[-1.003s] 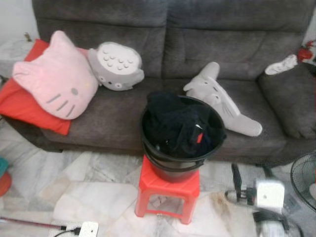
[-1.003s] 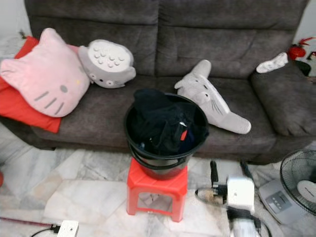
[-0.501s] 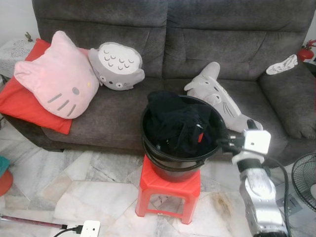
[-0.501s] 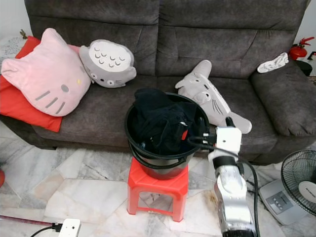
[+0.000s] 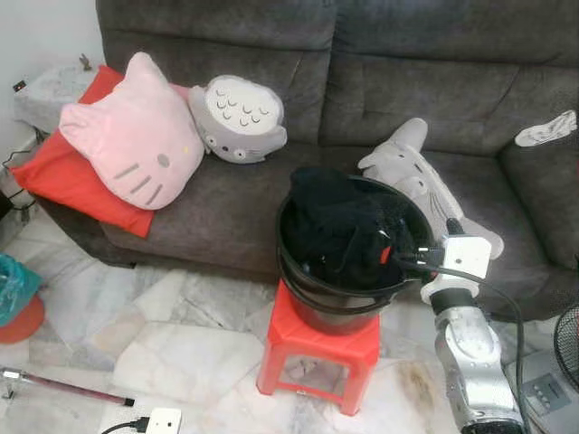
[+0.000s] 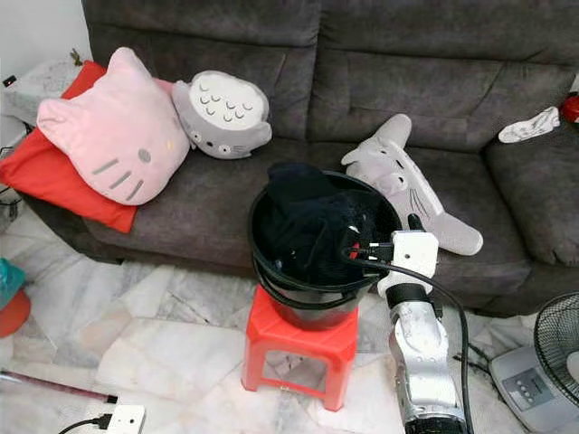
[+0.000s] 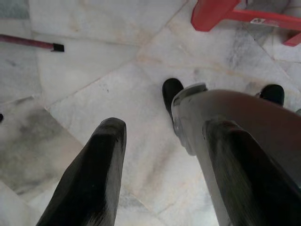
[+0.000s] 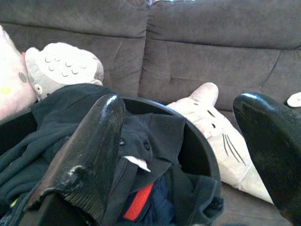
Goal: Hang hanger
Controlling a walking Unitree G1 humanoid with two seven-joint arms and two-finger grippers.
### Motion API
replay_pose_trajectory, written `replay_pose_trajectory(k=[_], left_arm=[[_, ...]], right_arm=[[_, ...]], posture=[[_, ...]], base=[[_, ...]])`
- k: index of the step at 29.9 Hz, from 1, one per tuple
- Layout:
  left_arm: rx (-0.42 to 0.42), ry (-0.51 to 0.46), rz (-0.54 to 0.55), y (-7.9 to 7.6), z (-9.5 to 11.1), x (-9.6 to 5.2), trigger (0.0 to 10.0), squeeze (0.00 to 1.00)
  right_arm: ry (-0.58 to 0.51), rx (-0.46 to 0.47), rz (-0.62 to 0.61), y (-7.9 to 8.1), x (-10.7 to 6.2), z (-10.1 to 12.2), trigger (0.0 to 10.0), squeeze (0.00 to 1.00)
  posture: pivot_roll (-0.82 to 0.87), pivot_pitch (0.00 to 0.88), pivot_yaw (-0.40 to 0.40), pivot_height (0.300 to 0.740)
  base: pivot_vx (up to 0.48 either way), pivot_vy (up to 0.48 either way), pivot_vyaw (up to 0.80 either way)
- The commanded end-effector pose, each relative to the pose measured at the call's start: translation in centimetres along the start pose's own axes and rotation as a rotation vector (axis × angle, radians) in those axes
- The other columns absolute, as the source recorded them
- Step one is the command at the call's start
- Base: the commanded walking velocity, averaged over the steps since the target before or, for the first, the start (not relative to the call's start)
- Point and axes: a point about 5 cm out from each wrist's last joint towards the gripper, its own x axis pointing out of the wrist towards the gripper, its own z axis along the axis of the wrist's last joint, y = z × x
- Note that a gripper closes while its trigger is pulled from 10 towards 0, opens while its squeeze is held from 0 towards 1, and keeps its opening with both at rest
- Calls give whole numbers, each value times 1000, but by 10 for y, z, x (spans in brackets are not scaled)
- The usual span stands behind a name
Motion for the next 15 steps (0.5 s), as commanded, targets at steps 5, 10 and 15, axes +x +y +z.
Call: replay_pose_trajectory(k=[5, 10, 15], left_arm=[[11, 38, -15, -3, -9, -2, 10000, 0], [14, 39, -17, -2, -10, -2, 10000, 0], [18, 36, -15, -2, -10, -2, 10000, 0]], right_arm=[[12, 2, -7, -3, 0, -2, 10000, 0], [15, 6, -5, -2, 0, -2, 10000, 0], [16, 6, -12, -4, 0, -3, 10000, 0]], posture=[[-90, 56, -13, 740], [-90, 52, -12, 740], [-92, 63, -12, 740]], base=[[271, 0, 0], [286, 0, 0], [282, 0, 0]])
